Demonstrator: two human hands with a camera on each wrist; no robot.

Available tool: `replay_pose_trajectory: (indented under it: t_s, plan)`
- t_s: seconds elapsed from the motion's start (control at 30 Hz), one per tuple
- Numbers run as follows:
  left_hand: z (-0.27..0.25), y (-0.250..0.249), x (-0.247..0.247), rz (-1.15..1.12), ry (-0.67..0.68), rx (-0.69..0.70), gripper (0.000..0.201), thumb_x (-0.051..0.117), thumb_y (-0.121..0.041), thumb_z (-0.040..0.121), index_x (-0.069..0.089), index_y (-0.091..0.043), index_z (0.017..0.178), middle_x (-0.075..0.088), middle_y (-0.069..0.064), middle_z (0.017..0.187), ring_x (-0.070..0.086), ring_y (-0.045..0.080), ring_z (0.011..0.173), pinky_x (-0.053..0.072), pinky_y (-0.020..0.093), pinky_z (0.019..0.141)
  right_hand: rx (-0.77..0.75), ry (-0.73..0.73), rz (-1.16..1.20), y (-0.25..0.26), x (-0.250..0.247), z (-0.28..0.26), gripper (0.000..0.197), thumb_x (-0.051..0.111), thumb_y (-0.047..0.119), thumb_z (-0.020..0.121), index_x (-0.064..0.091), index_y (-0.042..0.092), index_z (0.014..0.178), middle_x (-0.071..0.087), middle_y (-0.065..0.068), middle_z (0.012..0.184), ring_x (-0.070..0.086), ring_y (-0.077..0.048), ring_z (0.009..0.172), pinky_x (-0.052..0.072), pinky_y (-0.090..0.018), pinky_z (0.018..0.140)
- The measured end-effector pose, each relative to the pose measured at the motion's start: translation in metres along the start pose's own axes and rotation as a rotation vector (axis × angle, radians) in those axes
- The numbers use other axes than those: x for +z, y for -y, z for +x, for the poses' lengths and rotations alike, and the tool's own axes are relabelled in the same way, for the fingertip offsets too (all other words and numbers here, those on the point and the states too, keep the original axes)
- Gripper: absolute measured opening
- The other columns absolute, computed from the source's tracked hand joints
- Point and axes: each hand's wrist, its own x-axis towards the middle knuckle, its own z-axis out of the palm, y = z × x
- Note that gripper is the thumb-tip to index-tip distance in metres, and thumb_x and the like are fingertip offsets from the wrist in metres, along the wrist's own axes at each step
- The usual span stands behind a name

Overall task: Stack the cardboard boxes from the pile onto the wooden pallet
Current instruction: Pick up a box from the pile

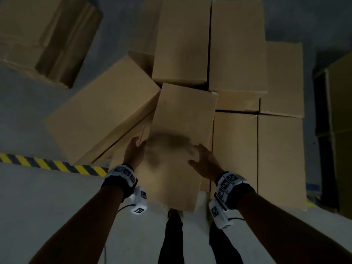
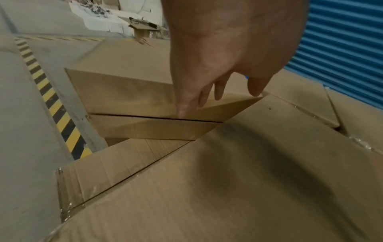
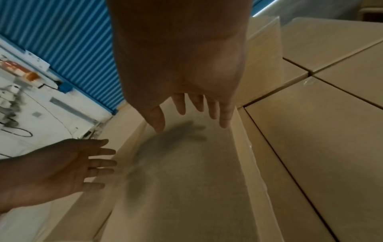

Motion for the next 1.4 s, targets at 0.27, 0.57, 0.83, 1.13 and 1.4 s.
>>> replay_pose_trajectory:
  t_s: [0.27, 0.57, 0.83, 1.13, 1.4]
  plan:
    - [0.019, 0.005, 0.032, -0.014, 0.136, -0.013, 0.049, 0.039, -0.030, 0.109, 0.042, -0.005, 0.151, 0.042, 0.014, 0.155, 0.041, 0.030, 0.141, 0.029, 0.024, 0.102, 0.002, -0.058, -0.195, -0.030, 0.016, 0.004, 0.069, 0.062, 0.033, 0.094, 0.029, 0.021, 0.153, 0.023, -0.006, 0.157, 0.036, -0.031, 0.132, 0.042, -0.038, 0.105]
    - [-0.052, -0.037, 0.079, -0.107, 0.251, 0.203, 0.037, 0.045, -0.057, 0.096, 0.068, -0.030, 0.103, 0.070, 0.002, 0.104, 0.066, 0.025, 0.100, 0.054, 0.048, 0.089, 0.213, -0.153, 0.220, -0.083, -0.032, -0.018, 0.045, 0.041, 0.039, 0.105, 0.052, 0.013, 0.139, 0.059, -0.013, 0.134, 0.056, -0.032, 0.121, 0.043, -0.033, 0.096]
    - [-0.058, -0.065, 0.137, -0.121, 0.200, 0.235, 0.019, 0.059, -0.019, 0.102, 0.069, -0.007, 0.112, 0.069, 0.002, 0.102, 0.065, 0.018, 0.097, 0.047, 0.011, 0.072, 0.265, -0.399, 0.623, -0.120, -0.047, -0.062, 0.069, 0.037, 0.073, 0.087, 0.051, 0.023, 0.133, 0.062, -0.001, 0.123, 0.060, -0.022, 0.108, 0.052, -0.043, 0.091]
    - [-0.036, -0.061, 0.205, -0.031, 0.393, -0.097, 0.069, 0.059, -0.046, 0.098, 0.037, -0.010, 0.153, 0.046, 0.012, 0.153, 0.047, 0.032, 0.136, 0.040, 0.046, 0.113, 0.559, -0.372, 0.820, -0.209, -0.058, -0.065, 0.082, 0.070, 0.053, 0.084, 0.030, 0.025, 0.150, 0.056, 0.002, 0.124, 0.058, -0.029, 0.117, 0.049, -0.051, 0.101]
    - [-0.102, -0.089, 0.215, -0.103, 0.224, -0.067, 0.074, 0.060, -0.048, 0.097, 0.029, -0.018, 0.158, 0.037, 0.006, 0.160, 0.038, 0.029, 0.144, 0.034, 0.041, 0.116, 0.572, -0.363, 0.848, -0.230, -0.056, -0.079, 0.073, 0.079, 0.073, 0.054, 0.056, 0.033, 0.110, 0.069, -0.005, 0.111, 0.069, -0.027, 0.097, 0.059, -0.051, 0.082]
